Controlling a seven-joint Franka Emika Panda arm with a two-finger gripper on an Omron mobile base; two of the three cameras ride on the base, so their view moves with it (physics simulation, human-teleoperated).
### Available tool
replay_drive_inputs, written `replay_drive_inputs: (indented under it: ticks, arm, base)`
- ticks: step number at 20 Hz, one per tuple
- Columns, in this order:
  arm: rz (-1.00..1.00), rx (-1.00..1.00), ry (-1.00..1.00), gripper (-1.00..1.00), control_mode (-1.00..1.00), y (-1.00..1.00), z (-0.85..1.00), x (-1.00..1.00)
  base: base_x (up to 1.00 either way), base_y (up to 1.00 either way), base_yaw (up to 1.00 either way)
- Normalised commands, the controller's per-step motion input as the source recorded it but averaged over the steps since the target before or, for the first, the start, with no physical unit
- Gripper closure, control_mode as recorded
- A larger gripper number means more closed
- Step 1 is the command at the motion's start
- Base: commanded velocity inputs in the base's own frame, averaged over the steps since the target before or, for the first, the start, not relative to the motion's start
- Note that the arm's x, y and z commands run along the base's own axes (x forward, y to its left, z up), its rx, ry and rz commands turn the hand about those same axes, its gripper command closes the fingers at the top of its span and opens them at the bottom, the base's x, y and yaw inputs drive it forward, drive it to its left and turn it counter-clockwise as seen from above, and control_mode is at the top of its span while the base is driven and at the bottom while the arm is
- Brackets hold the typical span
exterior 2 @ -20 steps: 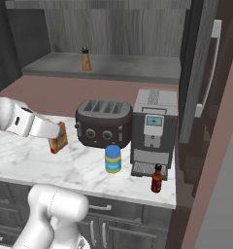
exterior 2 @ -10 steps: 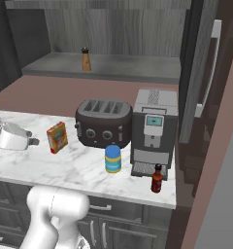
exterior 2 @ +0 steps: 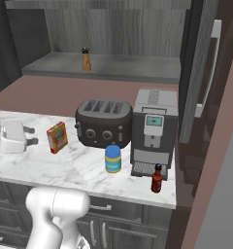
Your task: There are various items on the counter. Only move the condiments/shakers into the cabinet.
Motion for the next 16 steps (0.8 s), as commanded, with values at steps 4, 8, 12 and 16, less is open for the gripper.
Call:
replay_drive_inputs:
  ticks: [4, 8, 12, 16]
  arm:
    - [-0.02, -0.02, -0.15, -1.00, -1.00, -0.11, -0.48, 0.54]
    - [-0.02, 0.00, -0.12, -1.00, -1.00, -0.26, -0.42, 0.37]
    - [-0.11, 0.00, -0.03, -1.00, -1.00, -0.52, -0.42, 0.09]
    - [-0.15, 0.00, 0.00, -1.00, -1.00, -0.41, -0.38, 0.06]
  base:
    - [0.00, 0.00, 0.00]
    - [0.00, 0.00, 0.00]
    - [0.00, 0.00, 0.00]
    - [0.00, 0.00, 0.00]
